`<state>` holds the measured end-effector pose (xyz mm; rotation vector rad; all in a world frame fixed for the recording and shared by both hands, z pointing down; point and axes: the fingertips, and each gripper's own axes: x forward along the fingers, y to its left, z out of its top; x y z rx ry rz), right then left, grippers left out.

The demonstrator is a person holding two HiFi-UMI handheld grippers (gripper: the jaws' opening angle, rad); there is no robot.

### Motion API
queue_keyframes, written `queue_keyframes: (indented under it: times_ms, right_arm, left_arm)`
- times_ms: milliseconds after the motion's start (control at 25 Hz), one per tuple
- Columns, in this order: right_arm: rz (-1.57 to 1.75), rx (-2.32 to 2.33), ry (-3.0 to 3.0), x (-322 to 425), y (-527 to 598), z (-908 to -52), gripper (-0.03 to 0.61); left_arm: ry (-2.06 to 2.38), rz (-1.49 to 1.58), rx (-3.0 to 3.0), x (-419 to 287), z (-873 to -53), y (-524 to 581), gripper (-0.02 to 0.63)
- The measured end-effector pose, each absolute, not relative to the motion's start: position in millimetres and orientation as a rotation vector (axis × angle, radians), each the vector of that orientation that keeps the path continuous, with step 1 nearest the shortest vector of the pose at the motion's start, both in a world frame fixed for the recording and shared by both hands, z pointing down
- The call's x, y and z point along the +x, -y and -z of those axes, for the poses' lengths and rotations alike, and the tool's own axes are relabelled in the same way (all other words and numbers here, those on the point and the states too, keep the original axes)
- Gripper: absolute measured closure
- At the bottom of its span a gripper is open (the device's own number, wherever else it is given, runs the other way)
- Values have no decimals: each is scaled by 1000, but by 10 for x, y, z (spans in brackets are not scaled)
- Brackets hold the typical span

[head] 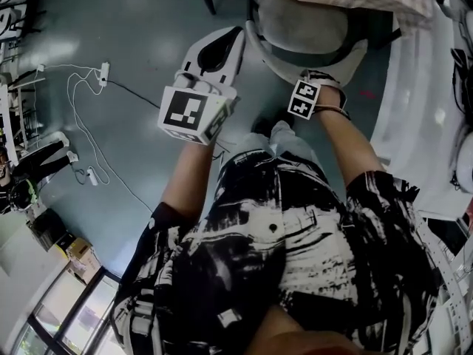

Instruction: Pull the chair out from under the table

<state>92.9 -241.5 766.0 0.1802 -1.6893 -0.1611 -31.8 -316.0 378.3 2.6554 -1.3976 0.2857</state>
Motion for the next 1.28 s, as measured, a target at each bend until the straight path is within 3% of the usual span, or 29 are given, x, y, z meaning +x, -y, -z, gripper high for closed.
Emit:
queue_keyframes:
  times_ms: [1280]
  right_arm:
    - [49, 278, 1673, 355, 627, -7669, 534]
  left_arm:
    - [1184, -277, 2802, -917, -3714, 1553, 614]
